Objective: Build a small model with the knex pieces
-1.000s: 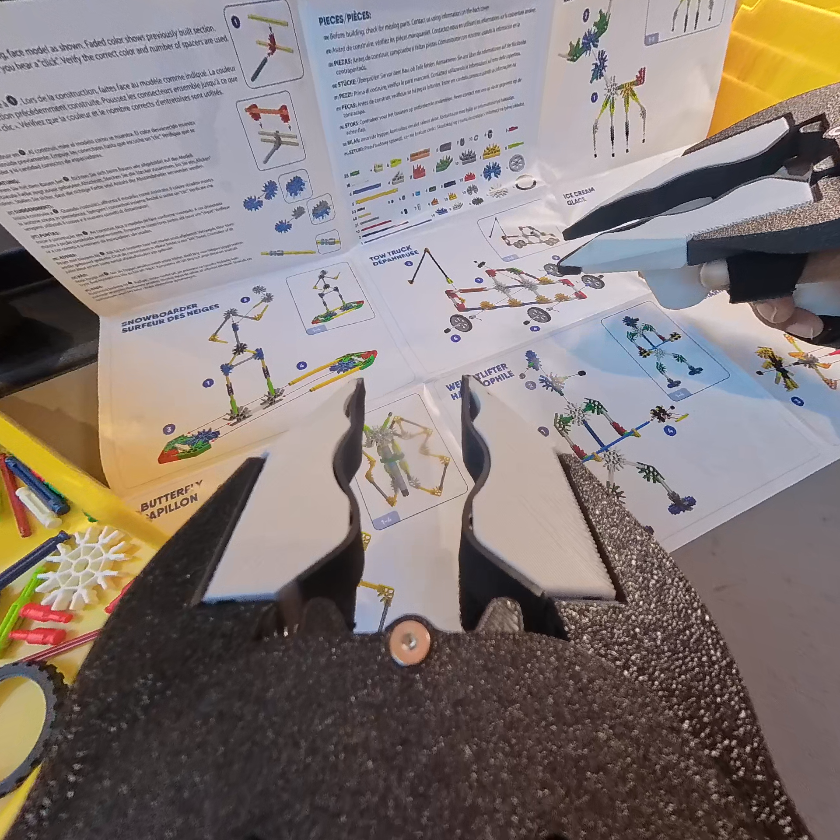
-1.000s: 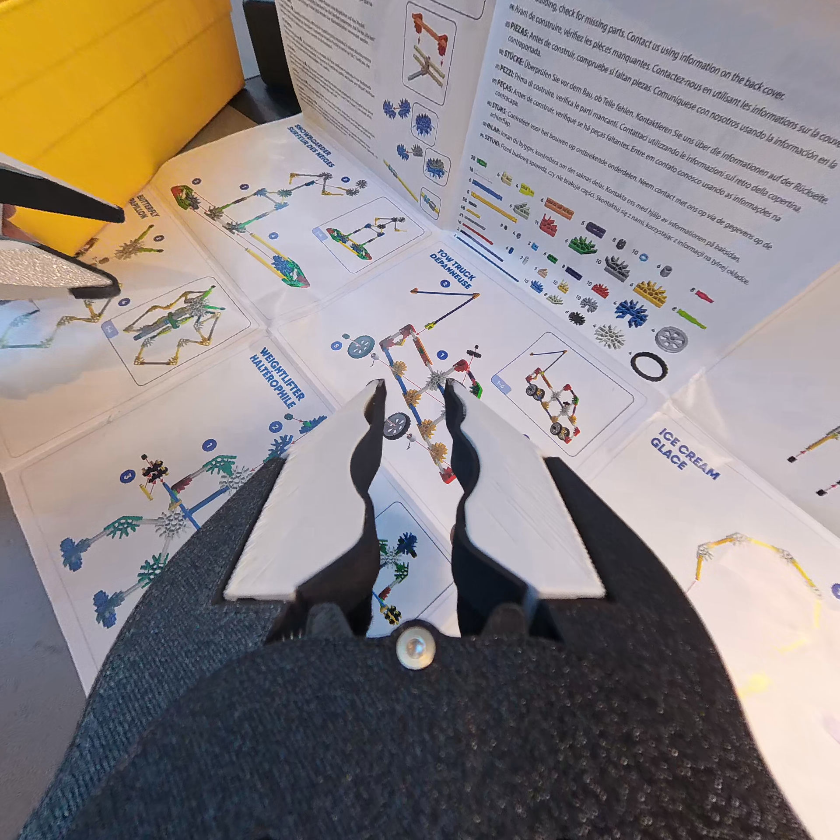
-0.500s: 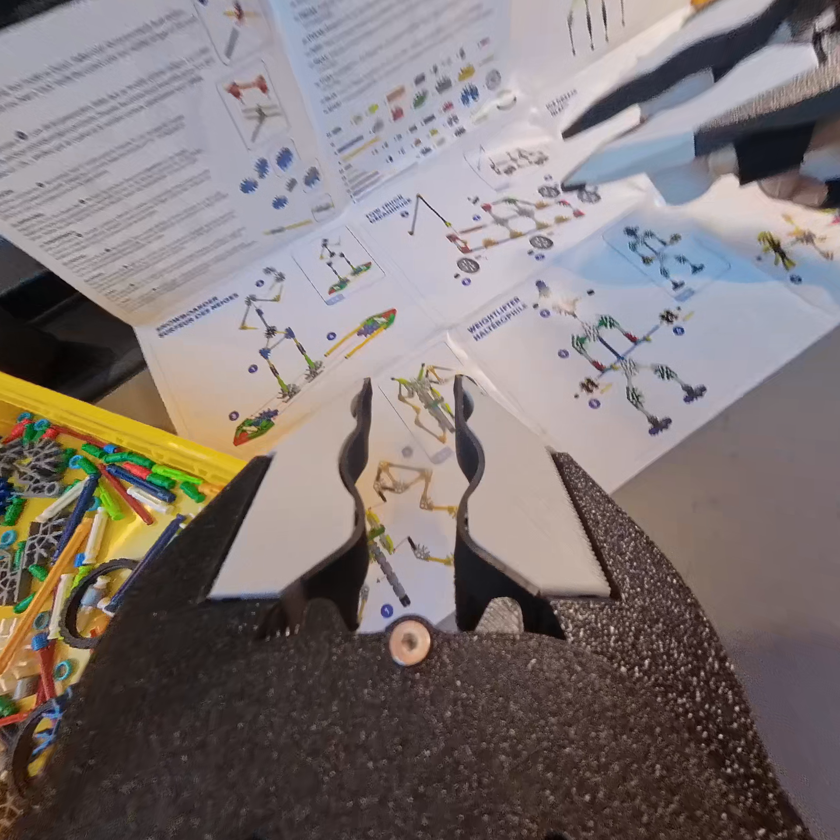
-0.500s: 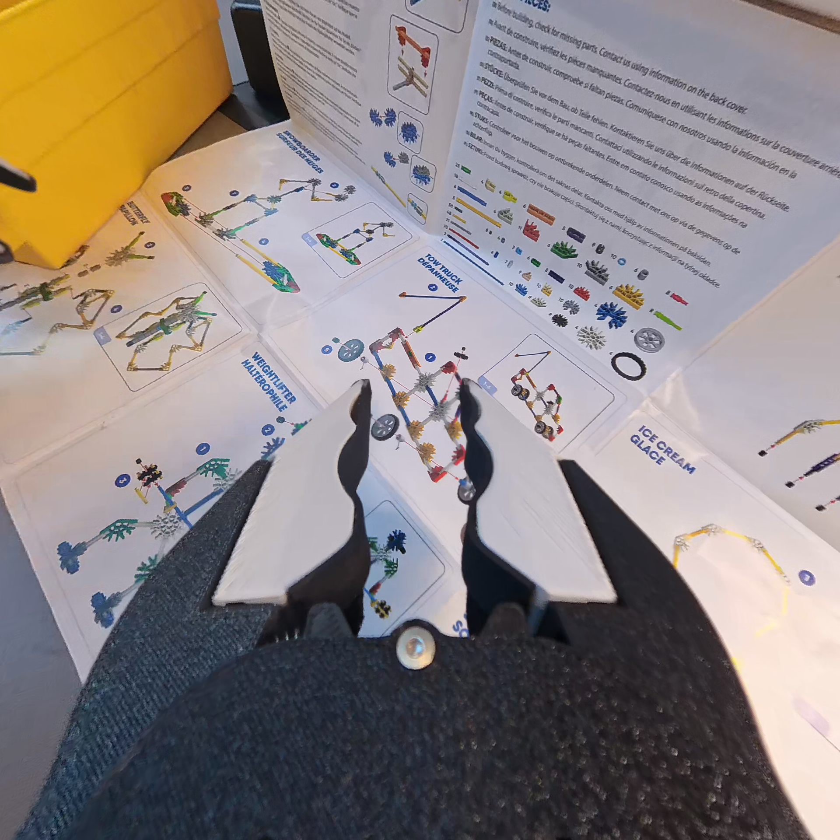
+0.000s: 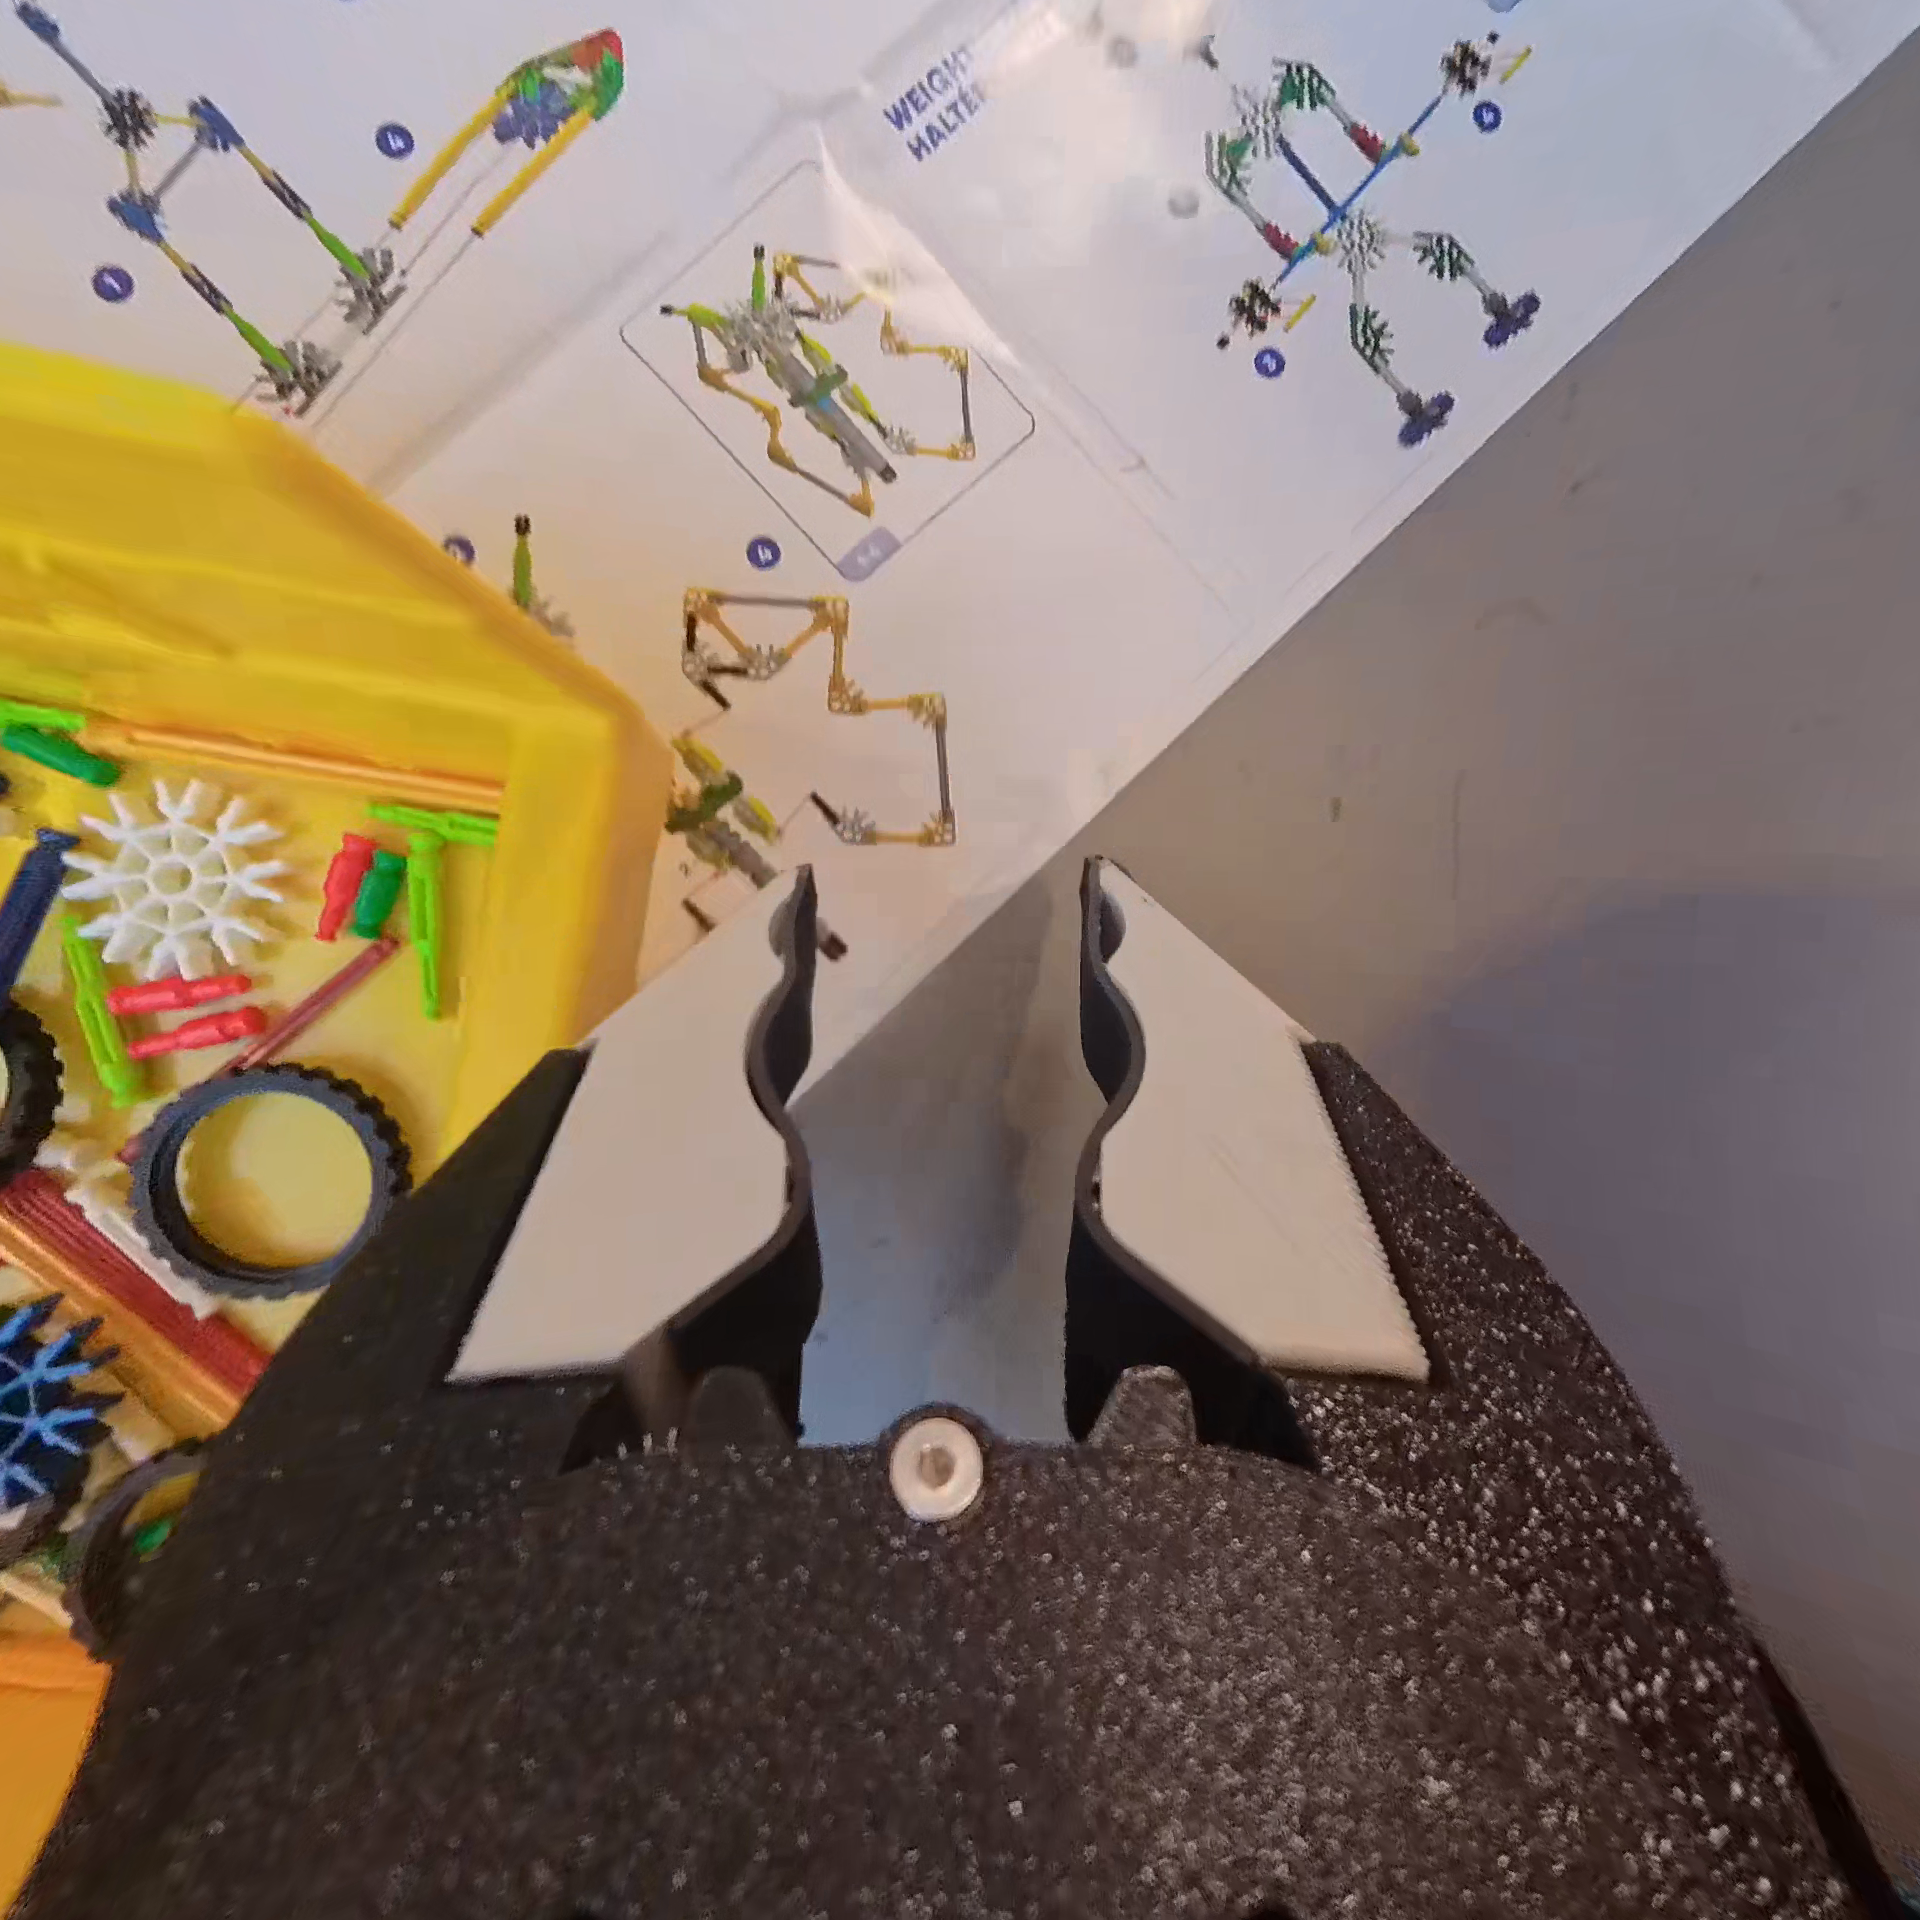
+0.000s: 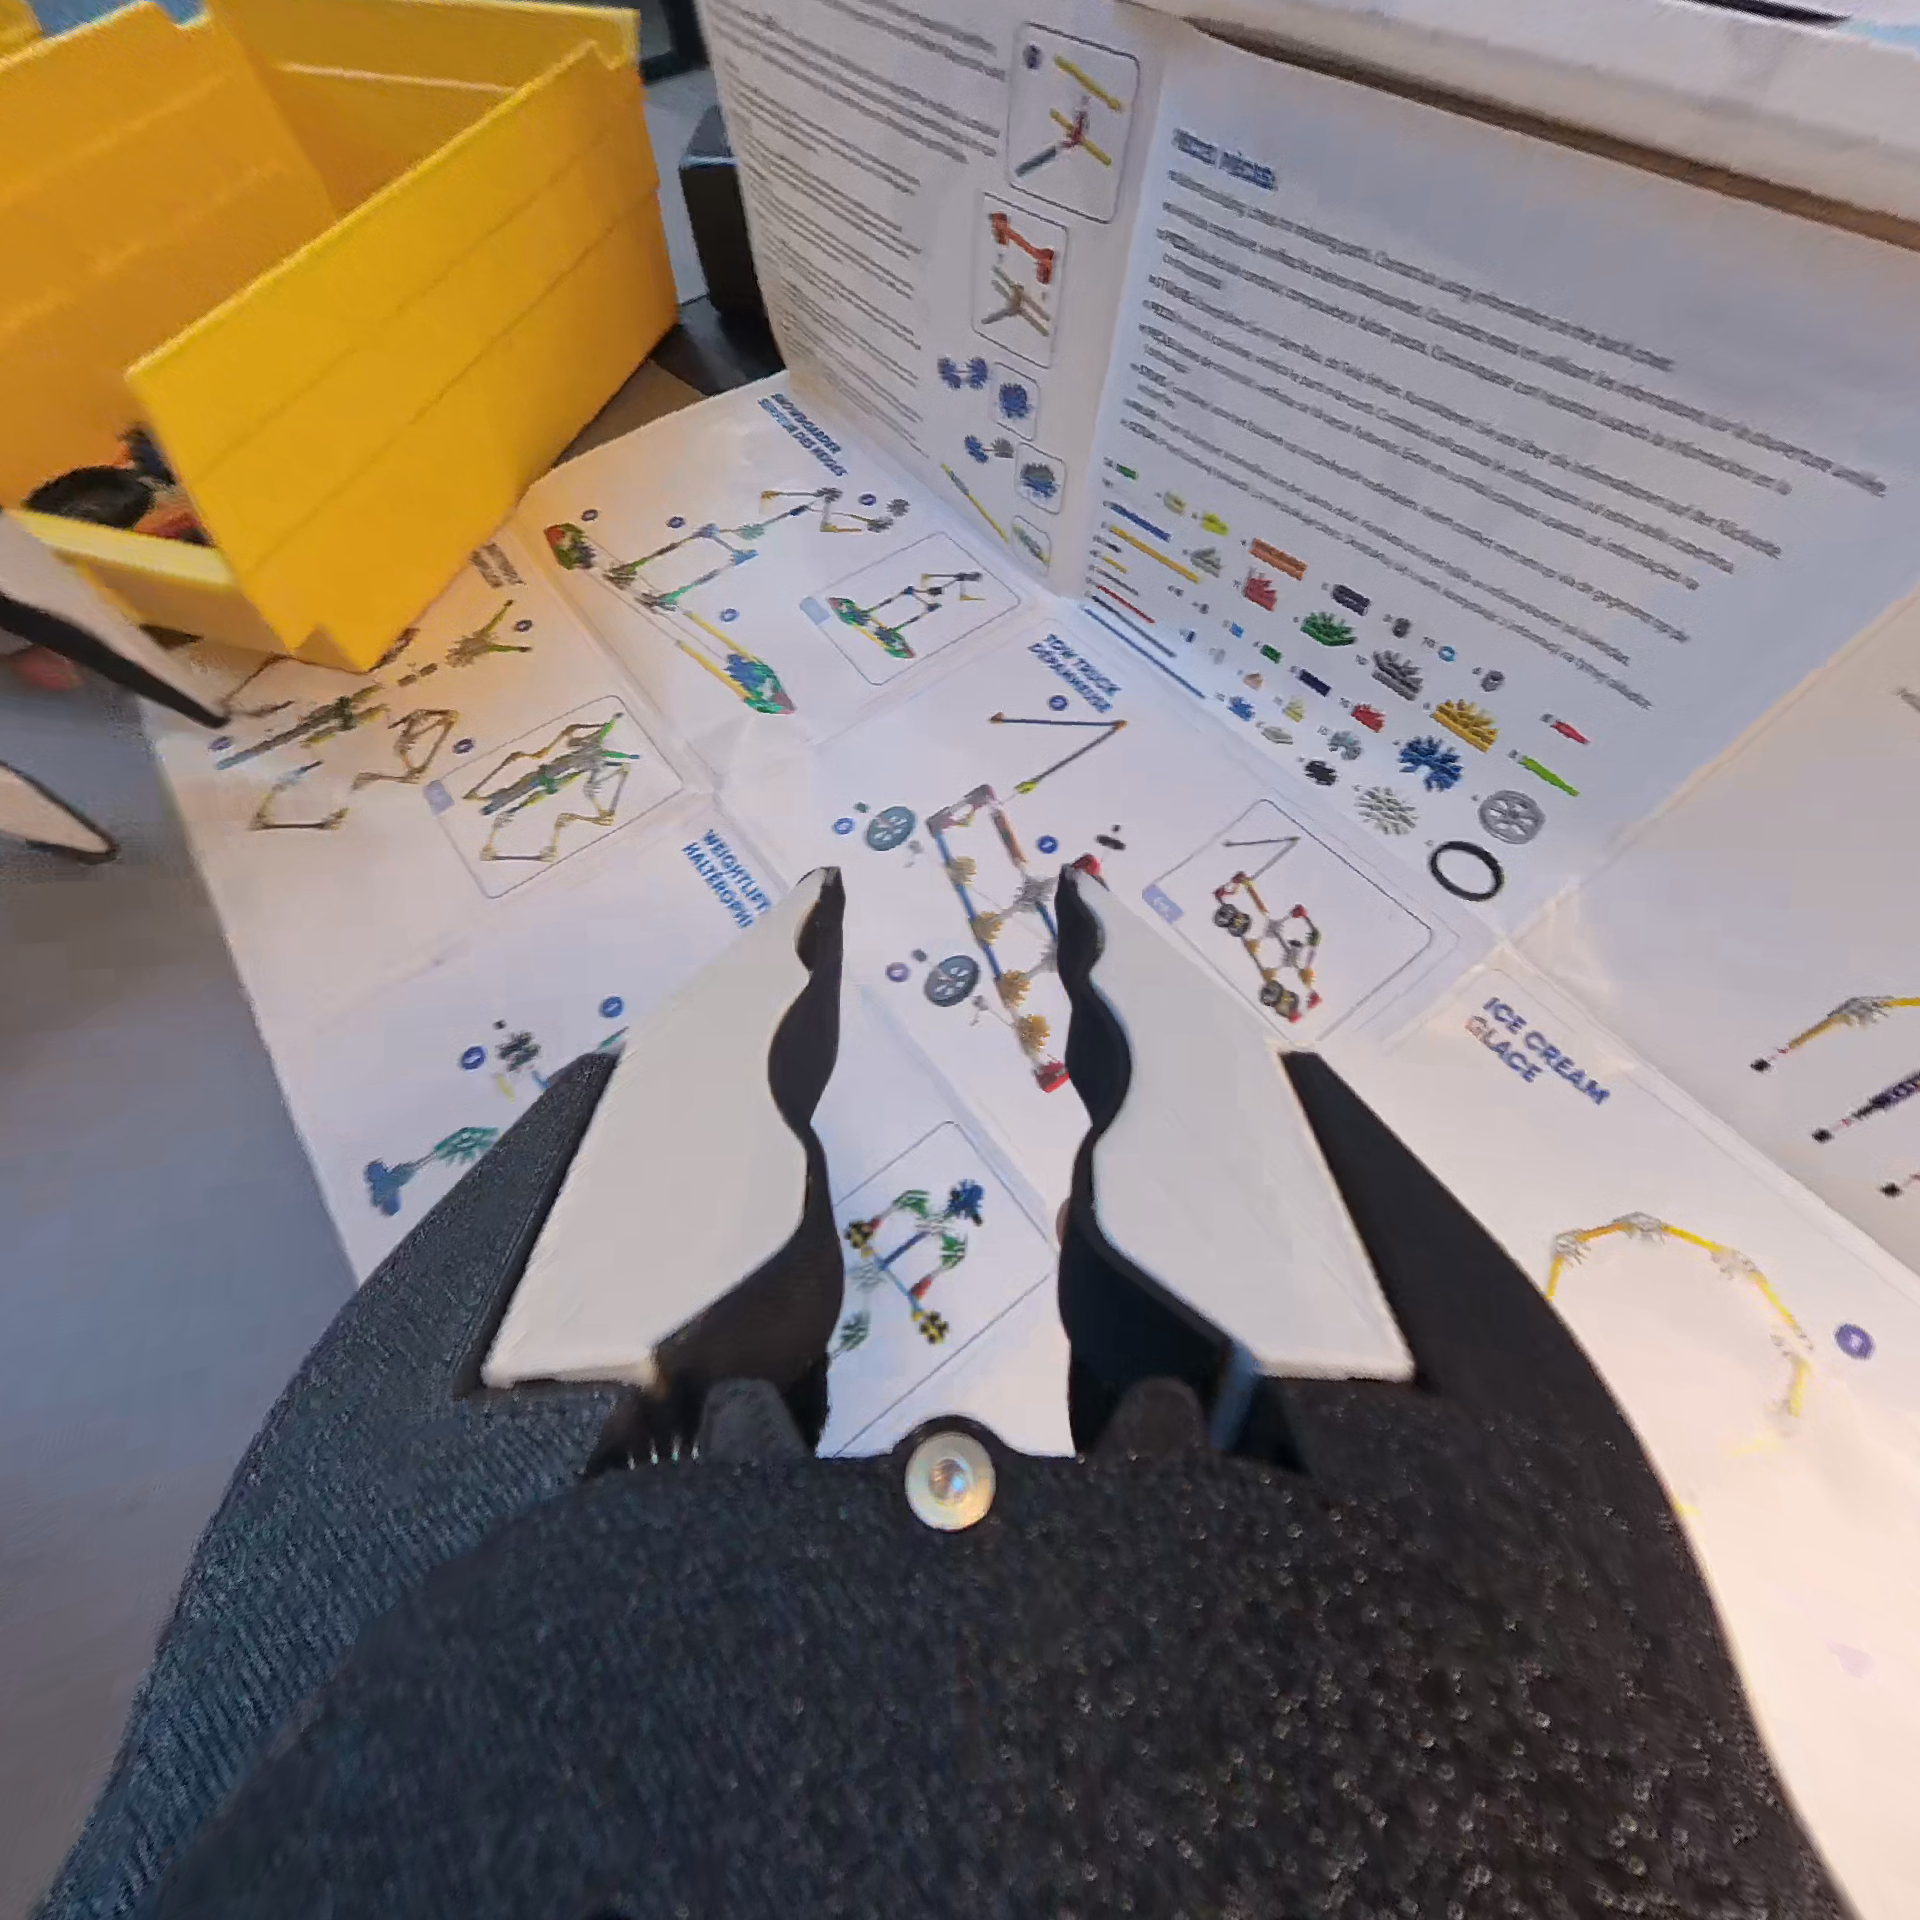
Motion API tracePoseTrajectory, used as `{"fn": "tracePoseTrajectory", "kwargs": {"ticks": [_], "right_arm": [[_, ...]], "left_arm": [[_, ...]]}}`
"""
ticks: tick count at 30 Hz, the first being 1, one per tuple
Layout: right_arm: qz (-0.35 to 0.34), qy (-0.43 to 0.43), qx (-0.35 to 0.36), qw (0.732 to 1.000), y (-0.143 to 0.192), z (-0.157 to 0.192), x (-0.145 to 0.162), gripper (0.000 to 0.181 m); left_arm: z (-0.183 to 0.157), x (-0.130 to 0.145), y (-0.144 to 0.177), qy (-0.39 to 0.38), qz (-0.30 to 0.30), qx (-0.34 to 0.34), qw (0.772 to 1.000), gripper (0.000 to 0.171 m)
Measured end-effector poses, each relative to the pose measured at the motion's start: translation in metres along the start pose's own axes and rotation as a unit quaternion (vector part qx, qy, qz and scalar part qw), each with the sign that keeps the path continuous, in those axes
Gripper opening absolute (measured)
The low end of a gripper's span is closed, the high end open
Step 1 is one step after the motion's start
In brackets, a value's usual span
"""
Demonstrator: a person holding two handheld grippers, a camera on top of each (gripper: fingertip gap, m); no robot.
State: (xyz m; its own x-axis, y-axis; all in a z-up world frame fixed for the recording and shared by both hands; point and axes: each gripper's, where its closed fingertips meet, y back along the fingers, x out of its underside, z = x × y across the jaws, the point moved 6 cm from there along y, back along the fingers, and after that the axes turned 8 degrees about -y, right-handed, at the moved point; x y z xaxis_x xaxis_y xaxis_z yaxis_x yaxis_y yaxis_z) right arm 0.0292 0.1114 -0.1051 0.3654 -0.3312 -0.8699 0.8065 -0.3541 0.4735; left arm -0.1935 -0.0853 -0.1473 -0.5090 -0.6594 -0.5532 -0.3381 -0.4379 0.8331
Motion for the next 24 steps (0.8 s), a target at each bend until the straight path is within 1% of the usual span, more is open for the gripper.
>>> {"fn": "tracePoseTrajectory", "kwargs": {"ticks": [3,6,9,11,12,14,16,18,19,21,24], "right_arm": [[0.022,0.047,-0.056,0.997,0.014,0.028,0.008,0.041],[0.056,0.098,-0.080,0.990,0.035,0.046,0.036,0.041],[0.082,0.104,-0.095,0.987,0.059,0.055,0.065,0.041],[0.098,0.105,-0.078,0.987,0.076,0.050,0.082,0.041],[0.102,0.103,-0.065,0.987,0.085,0.046,0.089,0.041],[0.106,0.084,-0.047,0.990,0.103,0.038,0.101,0.041],[0.102,0.058,-0.032,0.993,0.120,0.031,0.109,0.041],[0.098,0.040,-0.021,0.994,0.132,0.027,0.115,0.041],[0.095,0.035,-0.017,0.995,0.137,0.026,0.117,0.041],[0.092,0.028,-0.015,0.995,0.139,0.025,0.120,0.041],[0.084,0.021,-0.023,0.996,0.134,0.028,0.121,0.041]], "left_arm": [[-0.001,0.024,0.010,-0.014,0.004,-0.017,1.000,0.049],[0.011,0.043,0.018,-0.028,0.021,-0.074,0.997,0.043],[0.015,0.043,0.017,-0.038,0.011,-0.090,0.995,0.032],[0.017,0.041,0.014,-0.060,0.025,-0.111,0.992,0.025],[0.017,0.040,0.011,-0.071,0.032,-0.115,0.990,0.025],[0.016,0.037,0.009,-0.075,0.033,-0.111,0.990,0.023],[0.017,0.036,0.008,-0.060,0.034,-0.100,0.993,0.023],[0.017,0.037,0.007,-0.041,0.030,-0.079,0.996,0.019],[0.016,0.037,0.007,-0.036,0.028,-0.070,0.997,0.015],[0.017,0.037,0.007,-0.033,0.028,-0.062,0.997,0.014],[0.018,0.036,0.007,-0.016,0.033,-0.057,0.998,0.014]]}}
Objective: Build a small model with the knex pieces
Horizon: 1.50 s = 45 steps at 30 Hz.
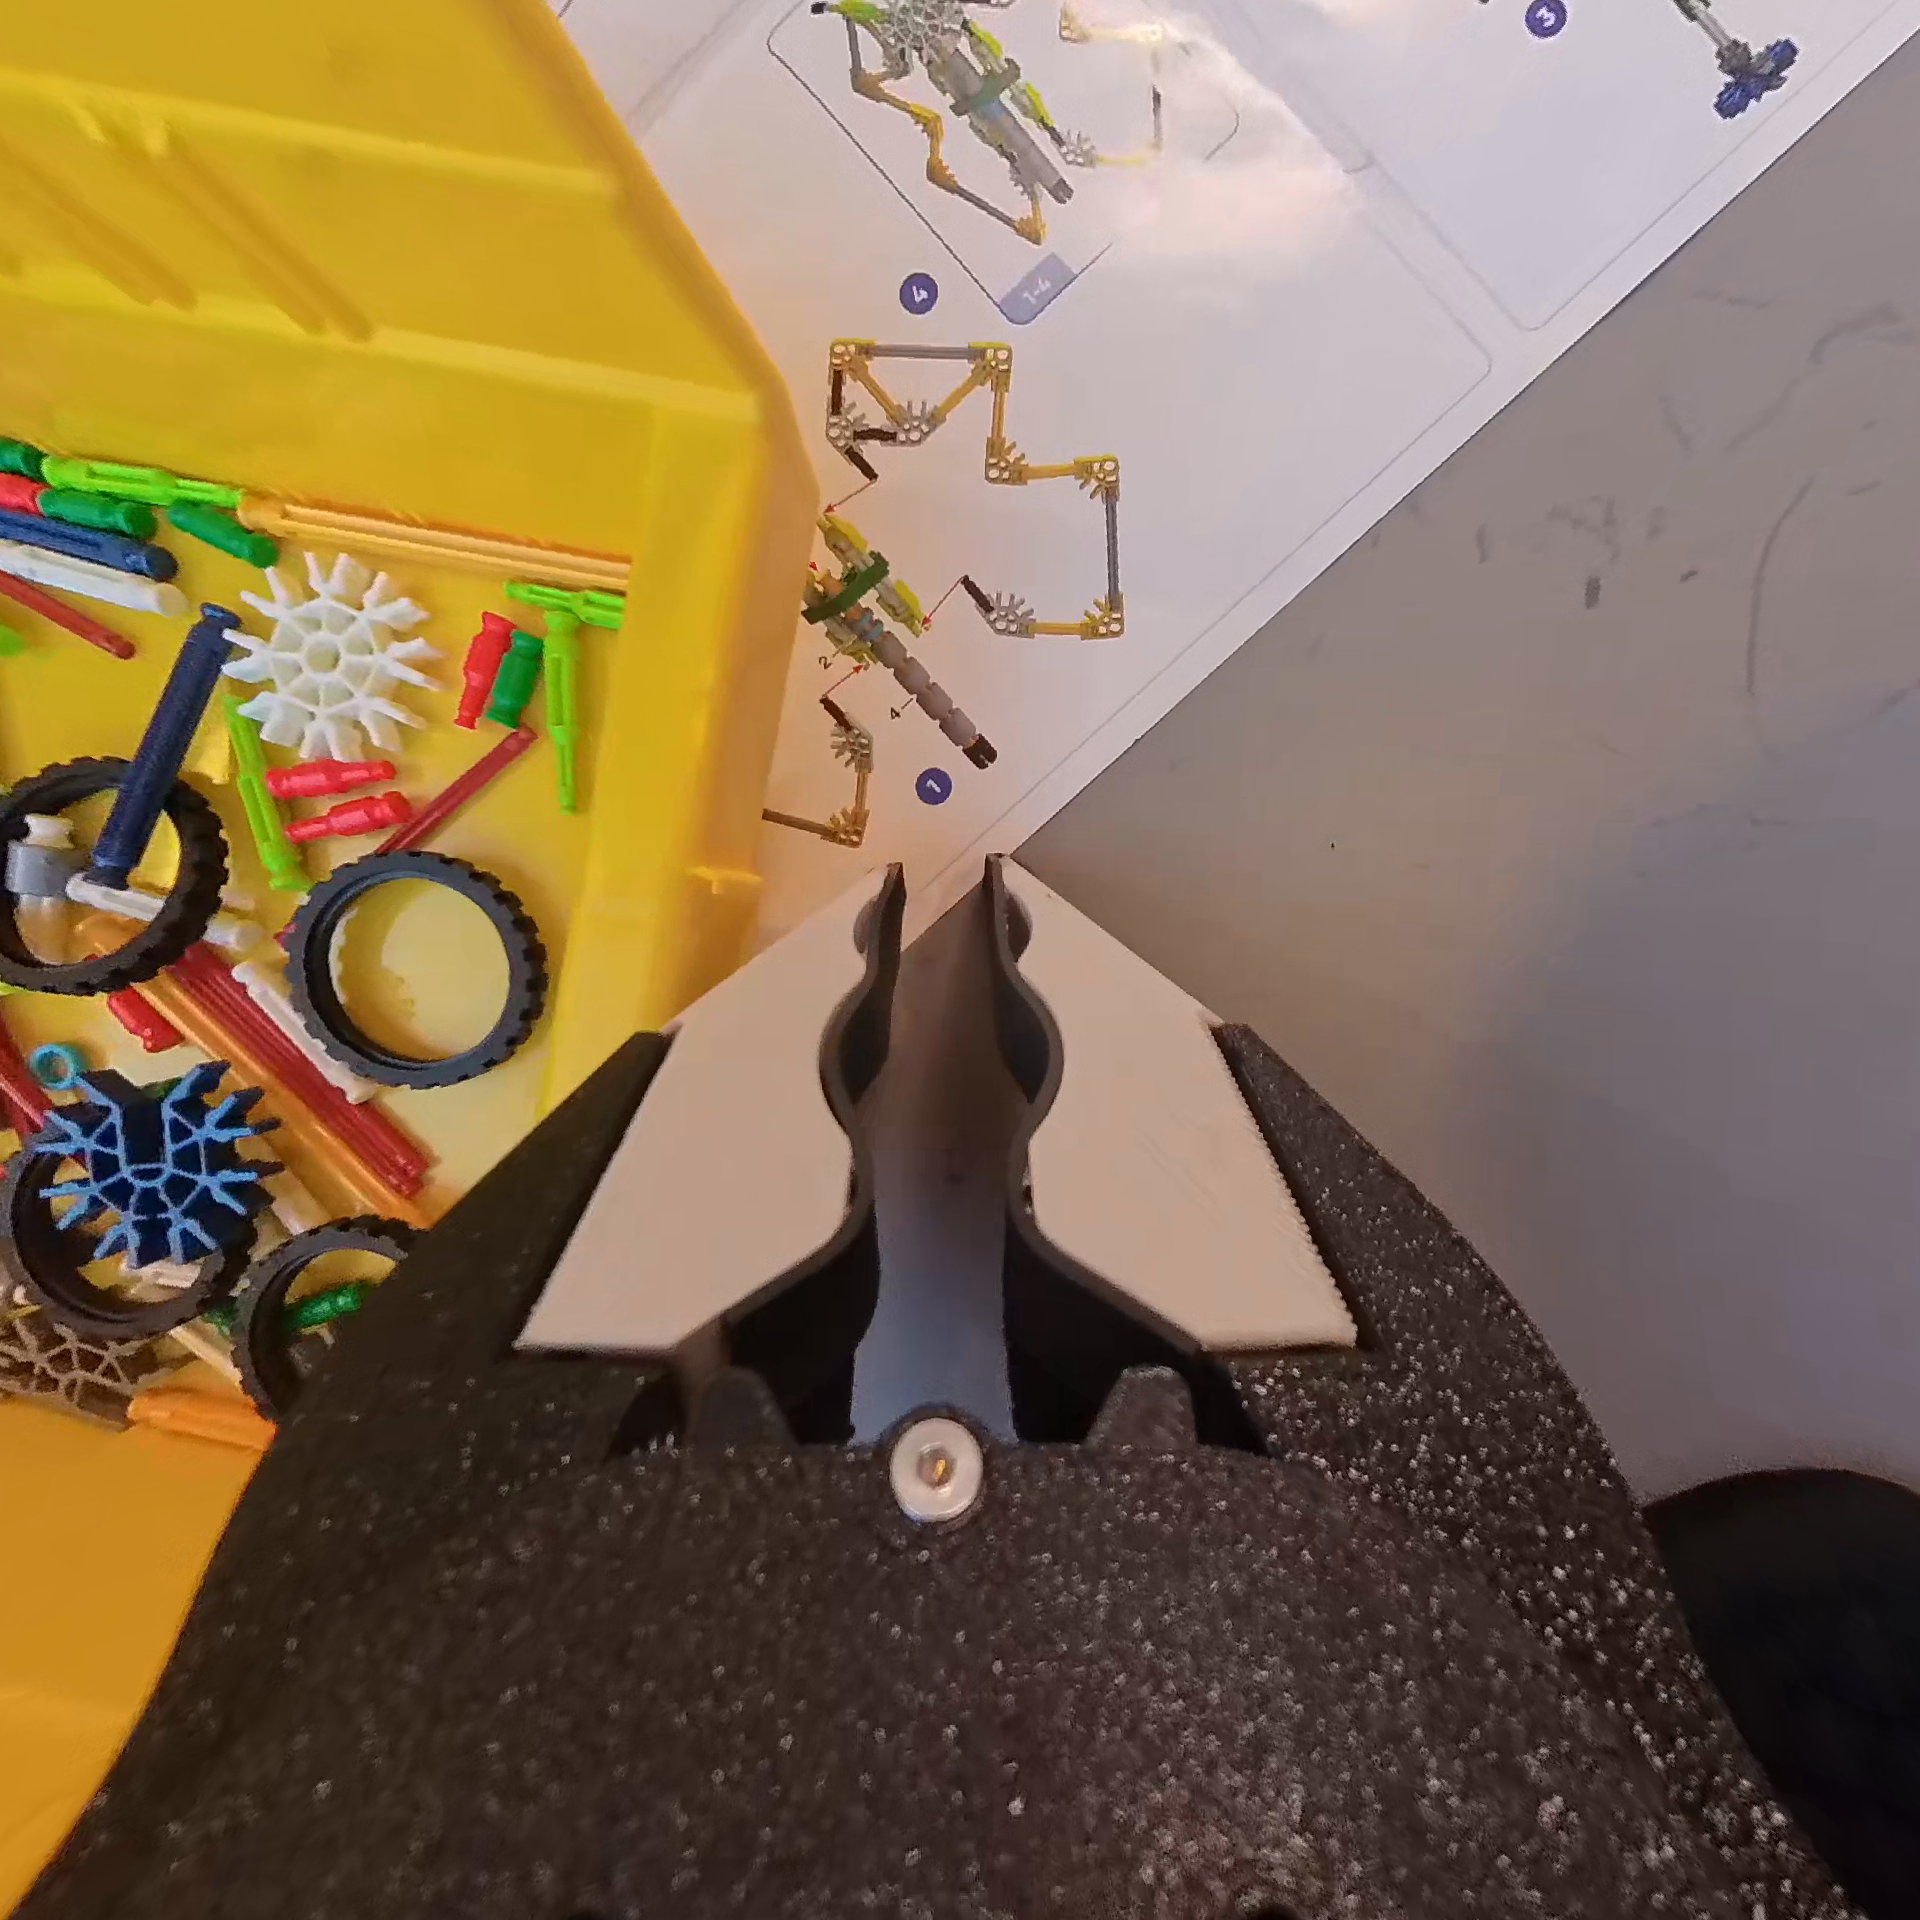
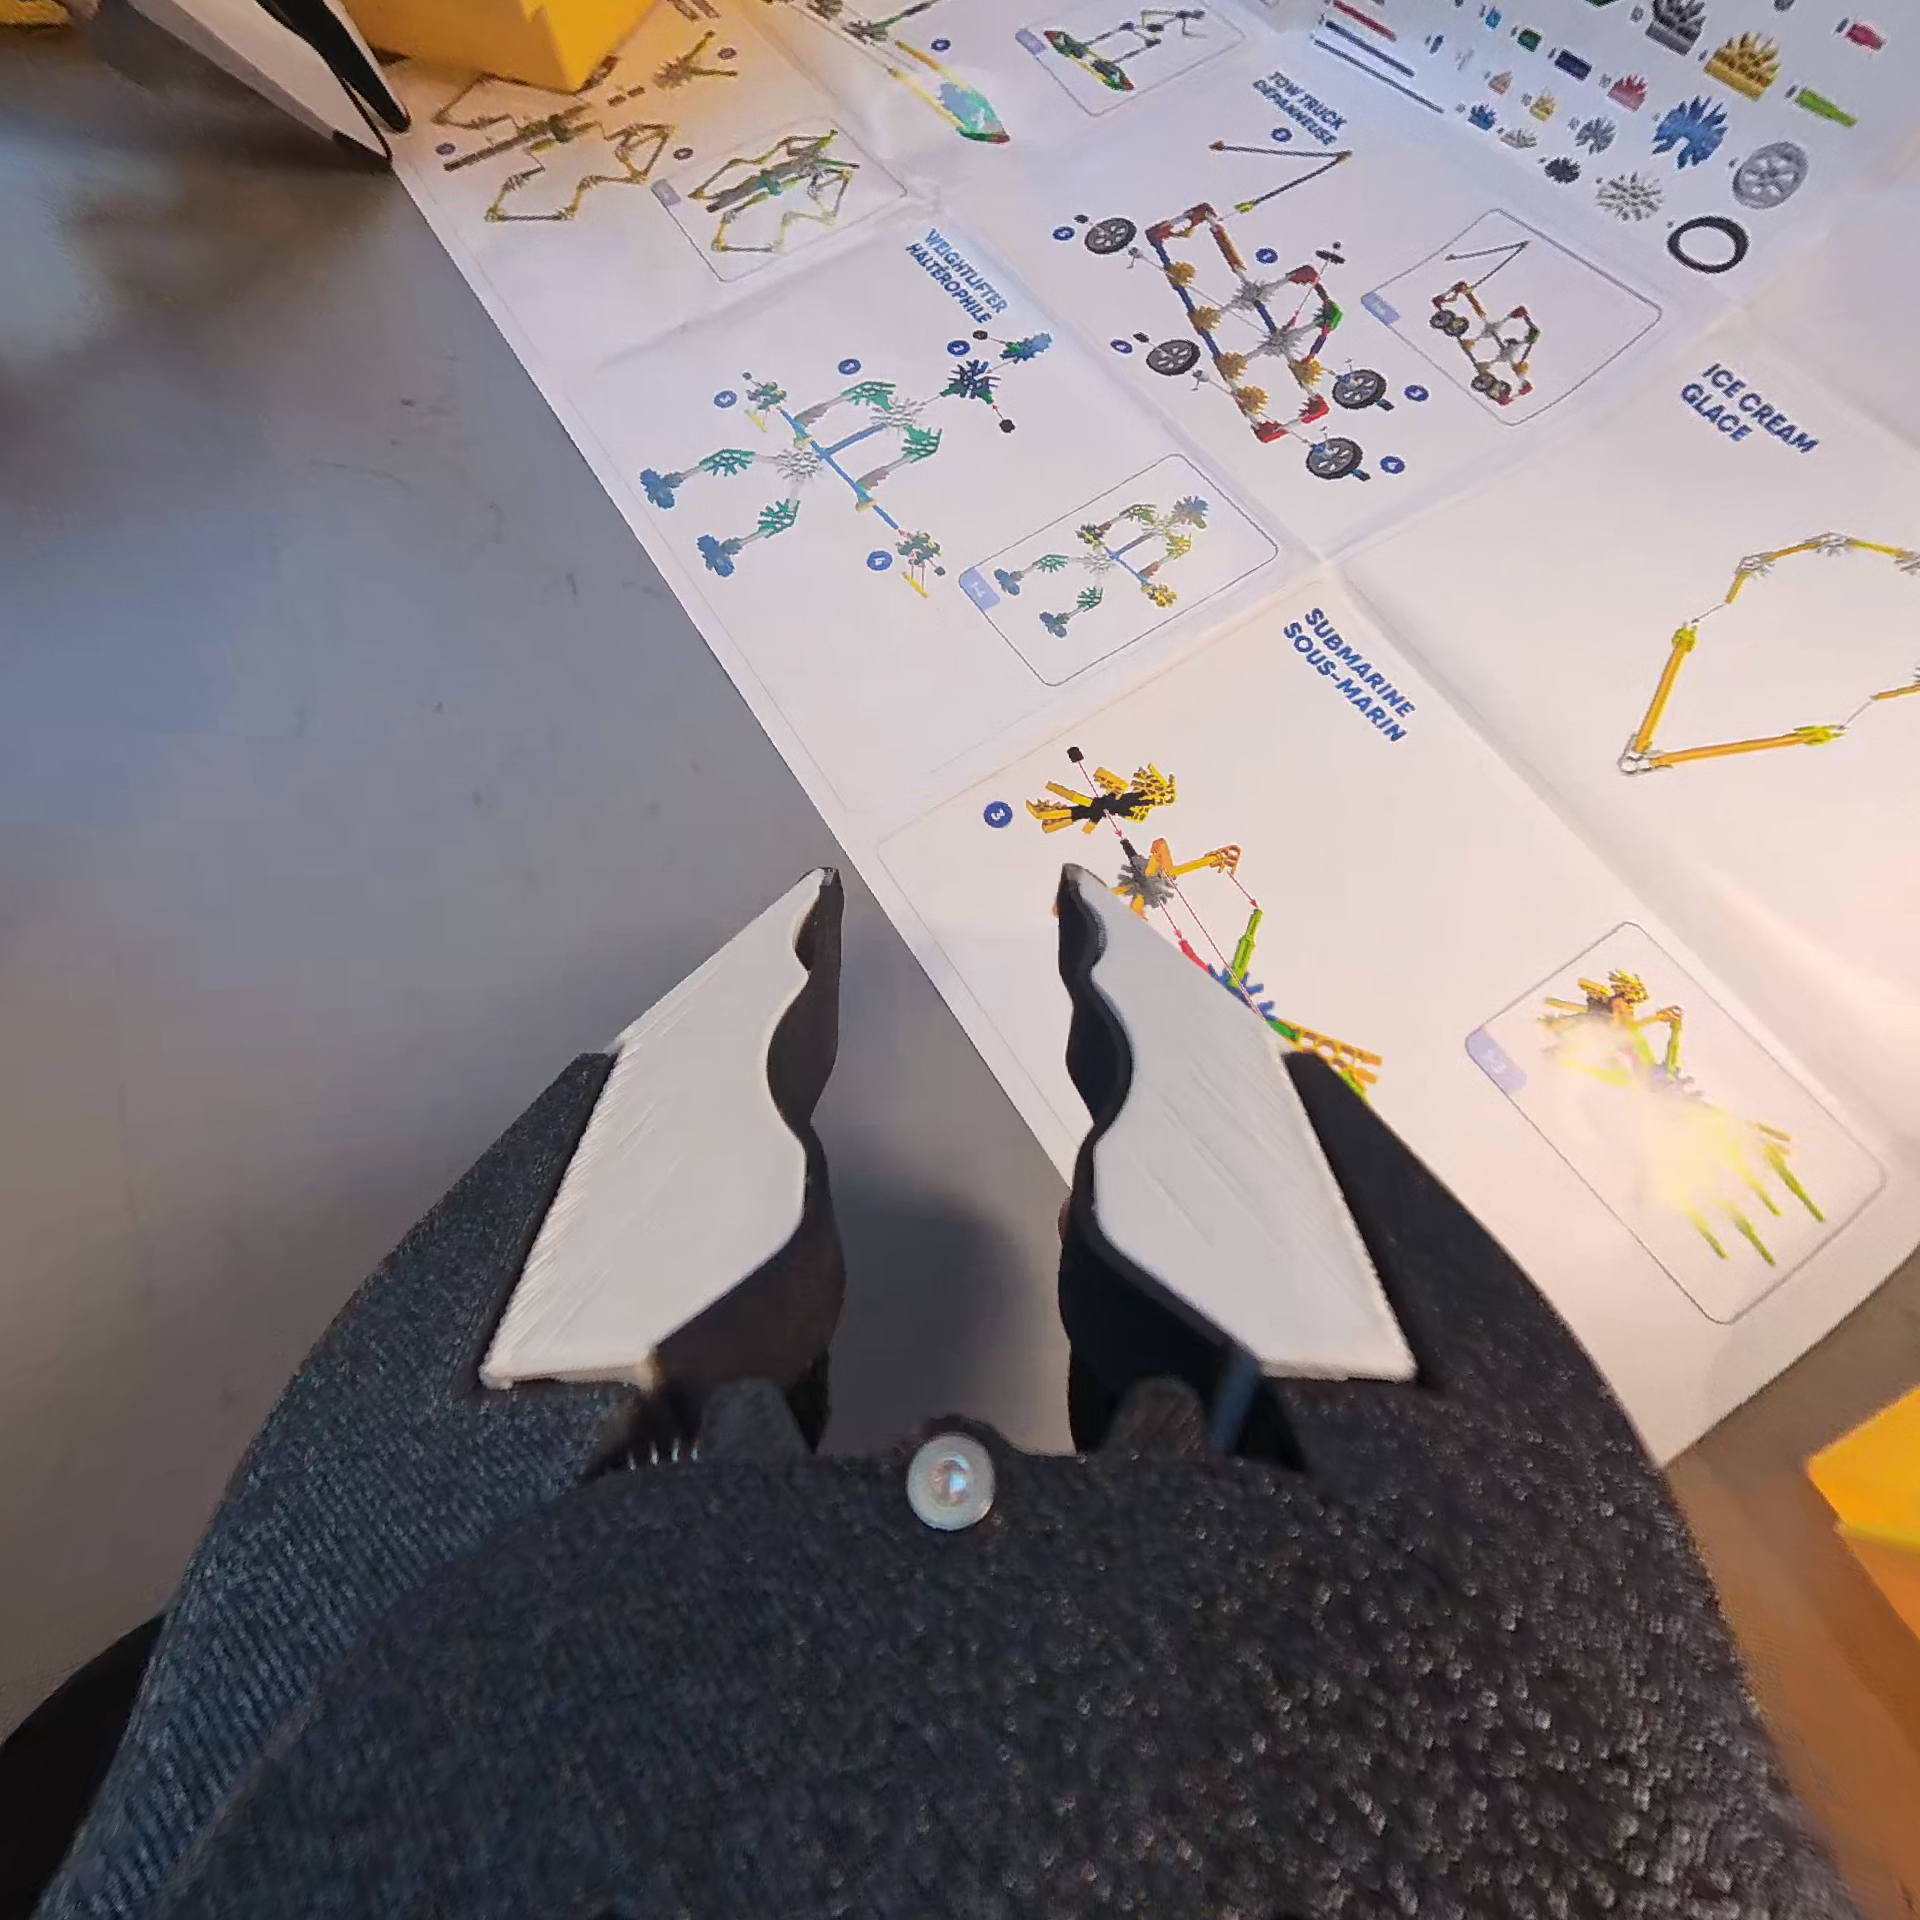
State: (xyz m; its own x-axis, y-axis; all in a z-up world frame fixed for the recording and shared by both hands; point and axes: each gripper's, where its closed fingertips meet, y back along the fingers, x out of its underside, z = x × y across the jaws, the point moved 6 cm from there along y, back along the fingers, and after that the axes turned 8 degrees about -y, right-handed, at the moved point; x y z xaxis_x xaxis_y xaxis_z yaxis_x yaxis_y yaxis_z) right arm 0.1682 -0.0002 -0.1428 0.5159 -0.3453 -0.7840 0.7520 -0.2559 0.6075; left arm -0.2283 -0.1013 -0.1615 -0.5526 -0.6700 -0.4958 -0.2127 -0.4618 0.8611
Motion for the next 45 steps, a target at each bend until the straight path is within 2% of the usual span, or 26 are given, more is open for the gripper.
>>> {"fn": "tracePoseTrajectory", "kwargs": {"ticks": [5,9,19,27,32,35,36,38,41,43,45], "right_arm": [[0.008,0.018,-0.014,1.000,-0.013,0.007,-0.004,0.041],[0.020,0.028,0.001,0.999,-0.011,0.005,0.001,0.041],[0.005,0.002,0.018,1.000,0.001,-0.005,0.004,0.041],[0.008,0.007,0.027,1.000,0.004,-0.004,0.004,0.041],[0.027,-0.017,0.068,0.997,0.004,-0.017,0.008,0.043],[0.019,-0.032,0.076,0.996,0.006,-0.021,0.006,0.044],[0.016,-0.035,0.080,0.996,0.006,-0.022,0.006,0.044],[0.016,-0.036,0.089,0.995,0.006,-0.023,0.006,0.045],[0.017,-0.034,0.095,0.995,0.004,-0.022,0.007,0.045],[0.017,-0.026,0.101,0.994,0.004,-0.020,0.006,0.046],[0.011,-0.021,0.101,0.995,0.003,-0.019,0.004,0.045]], "left_arm": [[-0.001,-0.001,0.000,0.009,0.009,-0.003,1.000,0.011],[-0.006,-0.001,0.000,0.001,0.018,-0.005,1.000,0.000],[-0.019,-0.003,0.003,-0.022,0.042,0.013,0.999,0.000],[-0.063,0.006,0.015,-0.032,0.045,0.064,0.996,0.000],[-0.083,0.013,0.023,-0.041,0.035,0.082,0.995,0.000],[-0.073,0.001,0.028,-0.005,-0.043,0.064,0.997,0.002],[-0.065,-0.004,0.030,0.022,-0.076,0.054,0.995,0.008],[-0.044,-0.007,0.027,0.065,-0.113,0.005,0.991,0.015],[-0.030,0.011,0.008,0.058,-0.055,-0.050,0.996,0.011],[-0.037,0.012,0.008,0.048,-0.049,-0.045,0.997,0.000],[-0.041,0.014,0.009,0.049,-0.046,-0.048,0.997,0.000]]}}
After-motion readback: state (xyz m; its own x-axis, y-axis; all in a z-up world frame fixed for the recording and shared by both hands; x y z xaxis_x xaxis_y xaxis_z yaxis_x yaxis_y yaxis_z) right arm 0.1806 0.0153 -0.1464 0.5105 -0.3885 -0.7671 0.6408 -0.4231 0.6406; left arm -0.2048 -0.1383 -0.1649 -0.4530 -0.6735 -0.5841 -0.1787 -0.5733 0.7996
